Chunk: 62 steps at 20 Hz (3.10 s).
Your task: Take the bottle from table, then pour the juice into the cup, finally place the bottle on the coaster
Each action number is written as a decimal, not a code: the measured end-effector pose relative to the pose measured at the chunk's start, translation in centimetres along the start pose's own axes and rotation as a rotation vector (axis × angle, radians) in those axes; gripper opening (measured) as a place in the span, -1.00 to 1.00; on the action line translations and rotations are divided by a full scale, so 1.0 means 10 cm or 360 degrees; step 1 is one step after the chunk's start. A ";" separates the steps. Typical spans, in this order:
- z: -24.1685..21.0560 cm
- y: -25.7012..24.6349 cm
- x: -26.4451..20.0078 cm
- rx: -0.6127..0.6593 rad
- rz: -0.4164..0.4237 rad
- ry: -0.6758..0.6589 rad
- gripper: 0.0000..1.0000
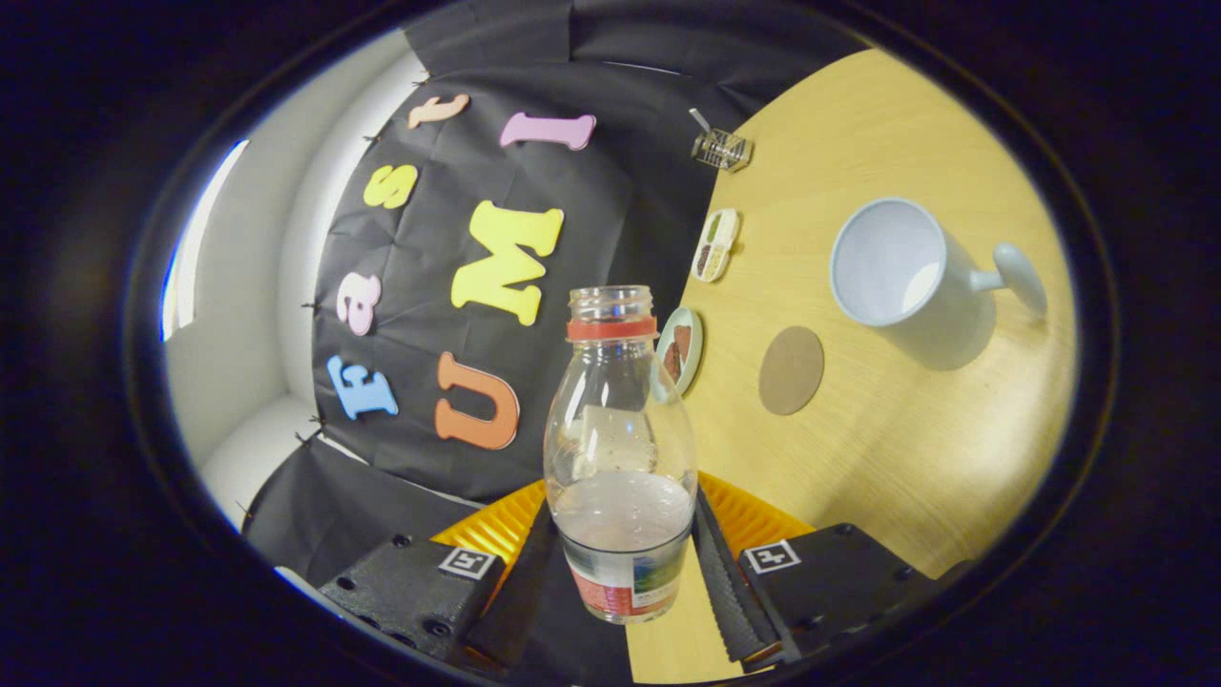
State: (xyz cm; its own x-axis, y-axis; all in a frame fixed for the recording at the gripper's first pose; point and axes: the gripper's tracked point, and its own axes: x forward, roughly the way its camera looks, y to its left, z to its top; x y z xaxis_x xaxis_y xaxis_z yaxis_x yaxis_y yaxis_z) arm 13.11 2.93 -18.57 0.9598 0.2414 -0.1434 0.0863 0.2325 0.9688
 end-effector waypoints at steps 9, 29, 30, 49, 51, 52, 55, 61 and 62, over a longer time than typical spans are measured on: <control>0.13 -0.04 -0.05 0.0398 0.0079 -0.0013 0.59; 0.29 -0.16 -0.04 0.0669 0.0112 -0.0037 0.59; 0.30 -0.15 -0.04 0.0674 0.0113 -0.0041 0.59; 0.36 0.04 -0.05 0.0812 0.0209 -0.0024 0.59; 0.38 0.05 -0.04 0.0824 0.0212 -0.0030 0.59; 0.37 0.07 -0.03 0.0827 0.0210 -0.0026 0.59; 0.37 0.09 -0.04 0.0844 0.0218 -0.0019 0.60; 0.37 0.13 0.01 0.0887 0.0262 -0.0038 0.59; 0.38 0.14 0.01 0.0892 0.0265 -0.0038 0.59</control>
State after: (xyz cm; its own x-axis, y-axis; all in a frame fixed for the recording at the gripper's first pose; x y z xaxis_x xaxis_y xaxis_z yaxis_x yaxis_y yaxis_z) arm 14.34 -0.26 -16.43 0.9777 0.2094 0.0183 0.0558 -0.3424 0.9379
